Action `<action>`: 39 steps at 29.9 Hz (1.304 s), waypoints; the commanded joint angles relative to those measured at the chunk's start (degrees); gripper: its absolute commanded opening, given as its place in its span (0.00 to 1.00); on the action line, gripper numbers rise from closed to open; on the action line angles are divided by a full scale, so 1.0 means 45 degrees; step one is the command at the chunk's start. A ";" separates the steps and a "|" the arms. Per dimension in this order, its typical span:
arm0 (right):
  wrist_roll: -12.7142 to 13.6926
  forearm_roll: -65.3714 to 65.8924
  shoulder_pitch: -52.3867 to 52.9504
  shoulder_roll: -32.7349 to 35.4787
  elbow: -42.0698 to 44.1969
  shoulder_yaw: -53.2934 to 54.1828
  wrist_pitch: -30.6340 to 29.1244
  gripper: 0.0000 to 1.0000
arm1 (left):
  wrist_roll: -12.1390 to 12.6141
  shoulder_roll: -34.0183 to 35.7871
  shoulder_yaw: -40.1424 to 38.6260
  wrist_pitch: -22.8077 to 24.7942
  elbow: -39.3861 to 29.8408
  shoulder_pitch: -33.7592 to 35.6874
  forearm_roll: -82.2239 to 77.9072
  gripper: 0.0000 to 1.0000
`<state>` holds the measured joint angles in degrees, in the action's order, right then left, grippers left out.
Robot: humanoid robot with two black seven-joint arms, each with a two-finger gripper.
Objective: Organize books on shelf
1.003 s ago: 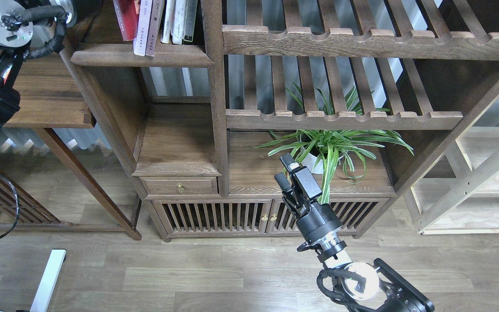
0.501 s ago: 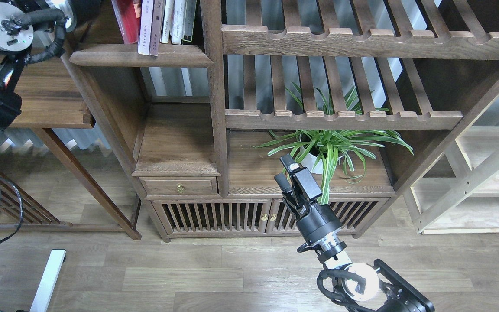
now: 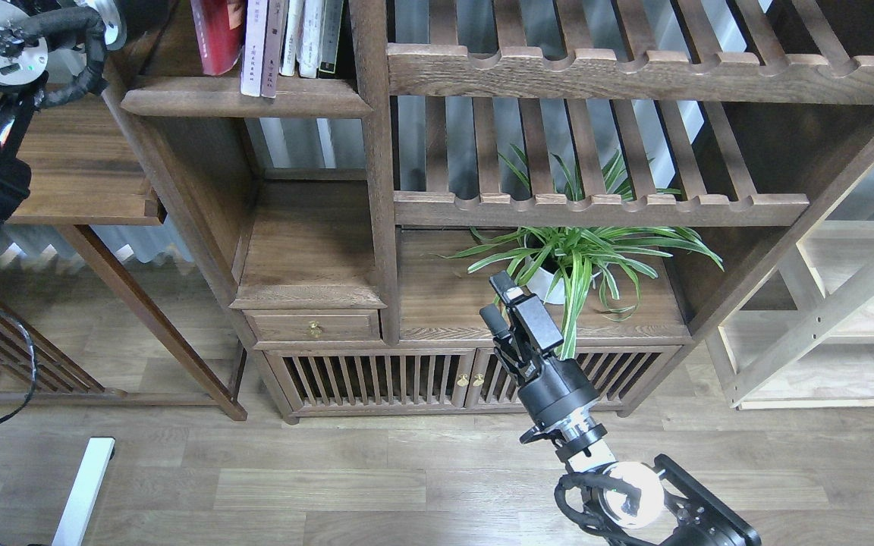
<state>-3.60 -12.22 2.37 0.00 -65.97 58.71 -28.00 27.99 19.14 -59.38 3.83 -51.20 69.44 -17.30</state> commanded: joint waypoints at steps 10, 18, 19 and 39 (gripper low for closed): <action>0.0000 0.0000 0.0000 0.0000 0.0012 0.0020 0.0000 1.00 | 0.0003 -0.0034 -0.0143 0.0066 -0.0261 0.0000 0.0016 0.99; 0.0000 0.0000 0.0020 0.0000 -0.0007 0.0000 0.0000 1.00 | 0.0003 -0.0034 -0.0709 0.0086 -0.0692 0.0019 0.0153 0.99; 0.0000 0.0000 0.0020 0.0000 -0.0007 0.0000 0.0000 1.00 | 0.0003 -0.0034 -0.0806 0.0105 -0.0751 0.0019 0.0153 0.99; -0.0020 0.0059 -0.0175 0.0000 -0.0925 -0.0117 0.0000 1.00 | 0.0003 0.2484 -0.1919 -0.0031 -0.5611 -0.2888 0.2007 0.99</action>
<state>-3.70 -12.00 1.58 0.00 -69.40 58.19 -28.00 28.00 28.04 -66.42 3.67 -72.38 60.13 -10.58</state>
